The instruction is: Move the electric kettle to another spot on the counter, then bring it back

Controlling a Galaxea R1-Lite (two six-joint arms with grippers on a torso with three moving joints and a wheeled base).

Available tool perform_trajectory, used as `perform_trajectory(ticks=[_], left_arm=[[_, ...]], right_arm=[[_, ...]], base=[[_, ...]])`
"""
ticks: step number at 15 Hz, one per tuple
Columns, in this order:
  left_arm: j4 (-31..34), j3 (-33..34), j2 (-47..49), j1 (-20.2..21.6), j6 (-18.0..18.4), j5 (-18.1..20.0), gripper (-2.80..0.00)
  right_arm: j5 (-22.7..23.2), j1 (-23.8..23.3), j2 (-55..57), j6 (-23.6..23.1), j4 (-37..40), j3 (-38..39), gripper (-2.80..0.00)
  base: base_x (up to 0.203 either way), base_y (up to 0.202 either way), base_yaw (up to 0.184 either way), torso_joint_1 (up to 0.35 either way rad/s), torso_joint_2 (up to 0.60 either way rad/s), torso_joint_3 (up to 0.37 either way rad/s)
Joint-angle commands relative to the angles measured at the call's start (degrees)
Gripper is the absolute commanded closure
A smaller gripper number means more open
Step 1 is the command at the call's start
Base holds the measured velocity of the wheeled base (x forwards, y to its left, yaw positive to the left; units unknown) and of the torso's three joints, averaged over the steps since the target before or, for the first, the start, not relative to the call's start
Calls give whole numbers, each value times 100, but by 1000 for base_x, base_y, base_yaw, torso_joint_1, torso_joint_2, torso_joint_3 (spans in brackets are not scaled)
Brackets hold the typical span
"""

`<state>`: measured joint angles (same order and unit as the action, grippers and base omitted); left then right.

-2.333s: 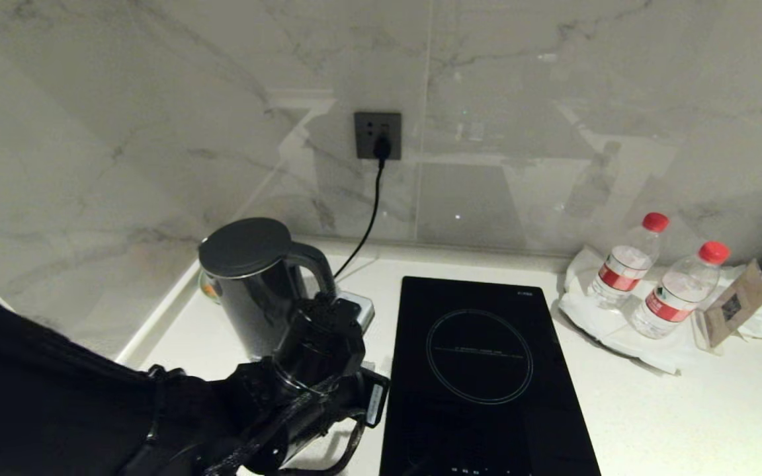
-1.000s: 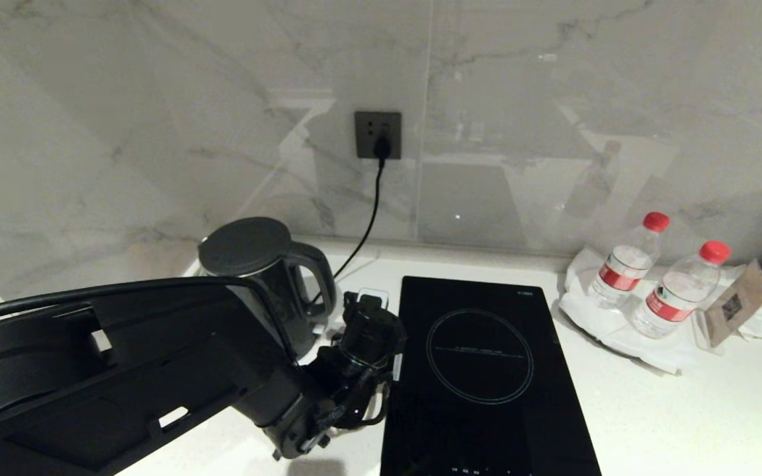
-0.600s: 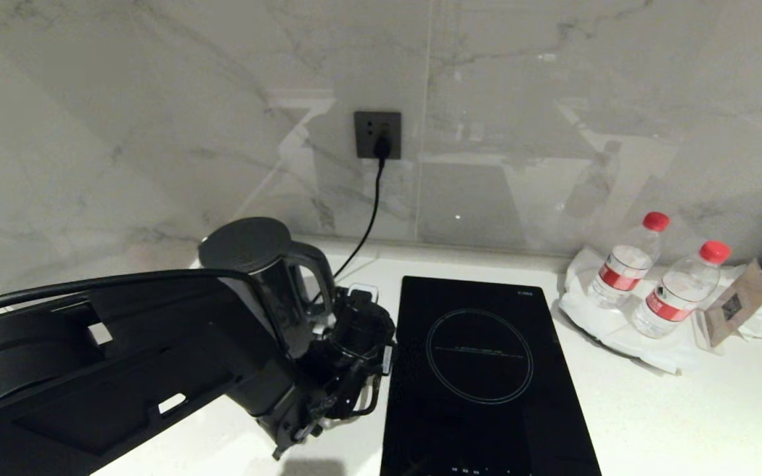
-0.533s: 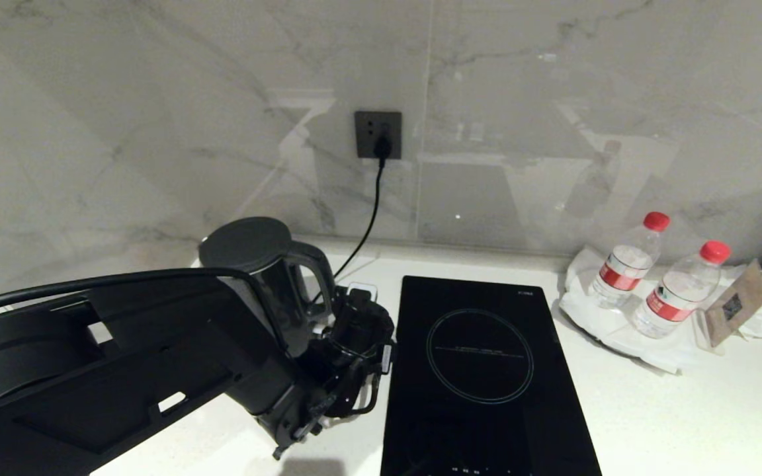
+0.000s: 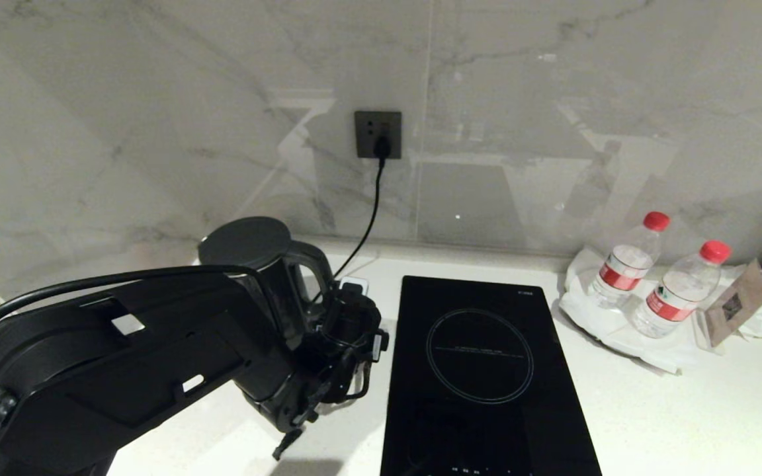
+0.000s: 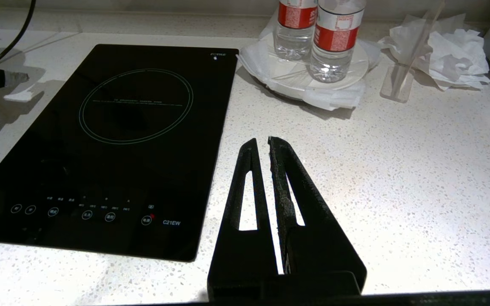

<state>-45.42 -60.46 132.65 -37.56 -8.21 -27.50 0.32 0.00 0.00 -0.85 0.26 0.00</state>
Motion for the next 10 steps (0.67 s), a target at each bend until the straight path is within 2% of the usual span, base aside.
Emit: perform_trajectory(ticks=[1, 10], left_arm=[[-28, -55, 160, 117, 3, -18, -280], [-28, -9, 244, 205, -14, -27, -280]], right_arm=[[4, 0, 0, -3, 1, 0, 0], [4, 0, 0, -3, 1, 0, 0]], base=[[0, 0, 0, 0, 0, 0], [0, 0, 0, 0, 0, 0]])
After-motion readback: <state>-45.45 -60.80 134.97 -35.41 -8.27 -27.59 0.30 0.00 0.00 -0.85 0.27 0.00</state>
